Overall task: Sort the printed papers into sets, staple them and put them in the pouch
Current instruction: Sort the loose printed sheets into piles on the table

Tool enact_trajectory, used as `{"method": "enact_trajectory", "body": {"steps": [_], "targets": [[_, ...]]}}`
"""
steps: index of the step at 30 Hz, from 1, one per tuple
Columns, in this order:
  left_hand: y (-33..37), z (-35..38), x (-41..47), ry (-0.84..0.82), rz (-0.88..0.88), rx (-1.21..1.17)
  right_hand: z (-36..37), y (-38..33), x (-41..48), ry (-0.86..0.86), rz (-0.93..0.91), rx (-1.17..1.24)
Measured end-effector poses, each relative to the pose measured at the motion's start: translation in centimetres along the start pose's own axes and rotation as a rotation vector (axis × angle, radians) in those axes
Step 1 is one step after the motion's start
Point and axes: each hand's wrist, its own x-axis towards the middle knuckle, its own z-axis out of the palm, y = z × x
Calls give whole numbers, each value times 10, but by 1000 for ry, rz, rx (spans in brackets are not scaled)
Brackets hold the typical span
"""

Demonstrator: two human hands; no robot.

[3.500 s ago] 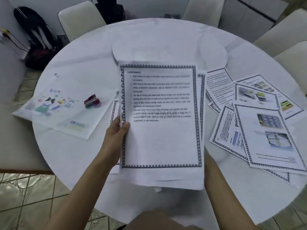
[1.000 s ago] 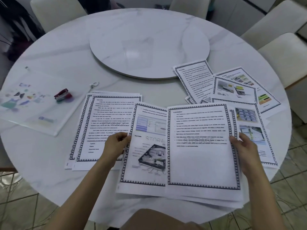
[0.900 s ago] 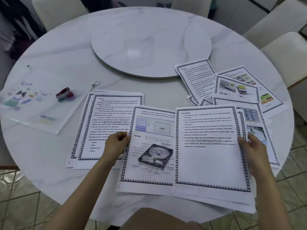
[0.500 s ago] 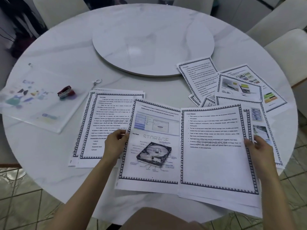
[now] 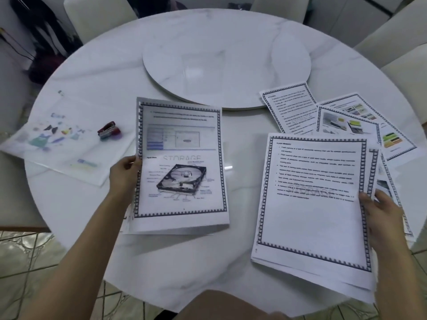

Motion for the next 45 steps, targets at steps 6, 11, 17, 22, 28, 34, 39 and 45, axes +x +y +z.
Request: {"method": "enact_trajectory", "body": {"steps": [6, 11, 17, 22, 28, 34, 39, 45], "targets": [[16, -16, 29, 112, -47, -132, 8, -4, -13, 146, 5, 28], [21, -27, 43, 128, -63, -185, 14, -2, -23, 214, 19, 110], [5, -28, 41, -3, -114, -100, 23, 4, -32, 234, 48, 170], [-24, -15, 25, -67, -81, 140, 35, 2, -39, 238, 36, 188], [-29, -13, 15, -80, 23, 266, 44, -9, -43, 220, 5, 239], [-7, -12, -4, -75, 308, 325, 55, -21, -44, 128, 8, 278], [29, 14, -57, -557, 130, -17, 89, -32, -56, -40, -11, 287], [38, 33, -89, -780, -57, -96, 128, -38, -67, -188, -38, 248]]}}
